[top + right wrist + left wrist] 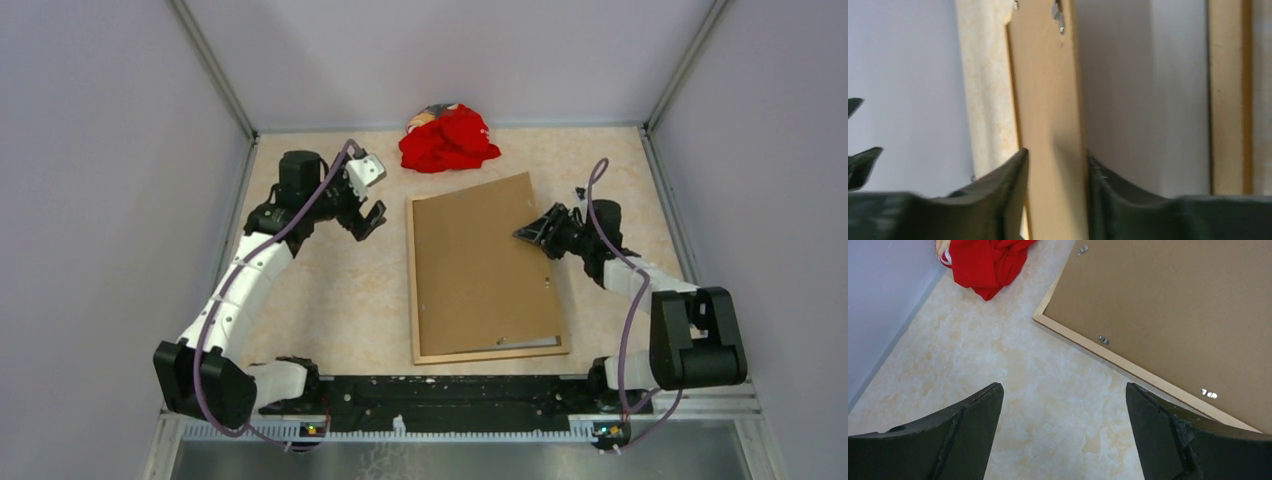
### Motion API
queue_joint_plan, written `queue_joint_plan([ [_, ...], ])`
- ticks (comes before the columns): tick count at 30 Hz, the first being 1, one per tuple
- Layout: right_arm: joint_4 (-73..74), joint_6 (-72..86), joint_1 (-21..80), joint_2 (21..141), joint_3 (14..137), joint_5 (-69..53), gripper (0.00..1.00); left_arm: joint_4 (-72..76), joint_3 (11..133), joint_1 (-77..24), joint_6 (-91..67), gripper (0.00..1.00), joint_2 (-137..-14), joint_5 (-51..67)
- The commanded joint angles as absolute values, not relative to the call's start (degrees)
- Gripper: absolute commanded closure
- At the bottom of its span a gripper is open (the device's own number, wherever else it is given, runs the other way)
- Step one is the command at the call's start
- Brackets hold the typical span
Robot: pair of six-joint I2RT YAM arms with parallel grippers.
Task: Put the photo into the frame
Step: Turn over the photo frame item on the photo frame.
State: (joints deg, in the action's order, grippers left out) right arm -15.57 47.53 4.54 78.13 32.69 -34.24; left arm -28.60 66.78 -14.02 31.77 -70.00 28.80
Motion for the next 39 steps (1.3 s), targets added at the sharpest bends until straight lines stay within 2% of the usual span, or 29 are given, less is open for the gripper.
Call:
queue_joint_plan([
  [1, -7.6, 41.4, 6.5, 78.4, 37.8, -28.2, 0.50, -29.3, 65.2, -14.1, 32.9, 0.02, -70.3, 28.2],
  [5, 2.9, 35.4, 8.2, 78.0, 42.8, -22.8, 0.30, -29.0, 64.6, -14.1, 32.8, 0.01, -70.2, 28.2],
  [6, 6.1, 34.0, 8.5, 78.2, 44.2, -21.4, 0.21, -29.1, 64.6, -14.1, 32.8, 0.02, -70.2, 28.3],
  [8, 10.8, 31.5, 9.3, 78.6, 46.8, -18.7, 0.10, -29.2, 64.6, -14.1, 32.8, 0.02, -70.3, 28.4],
  [14, 15.9, 28.9, 10.8, 79.3, 49.9, -14.6, 0.02, -29.4, 64.6, -14.1, 32.8, 0.02, -69.9, 28.5],
  [21, 22.2, 26.4, 12.2, 79.3, 54.9, -7.8, 0.01, -29.3, 64.6, -14.1, 31.0, 0.02, -70.4, 27.1],
  [31, 23.5, 27.8, 14.2, 74.9, 57.4, -6.6, 0.01, -29.4, 63.1, -14.1, 28.7, 0.02, -73.8, 28.0],
  [35, 12.9, 36.3, 14.2, 68.3, 51.0, -12.2, 0.01, -29.7, 61.4, -14.1, 30.6, 0.02, -75.3, 30.2],
  [39, -0.8, 42.4, 15.0, 64.7, 41.7, -22.8, 0.02, -29.4, 58.7, -14.1, 32.8, 0.04, -78.2, 32.9],
])
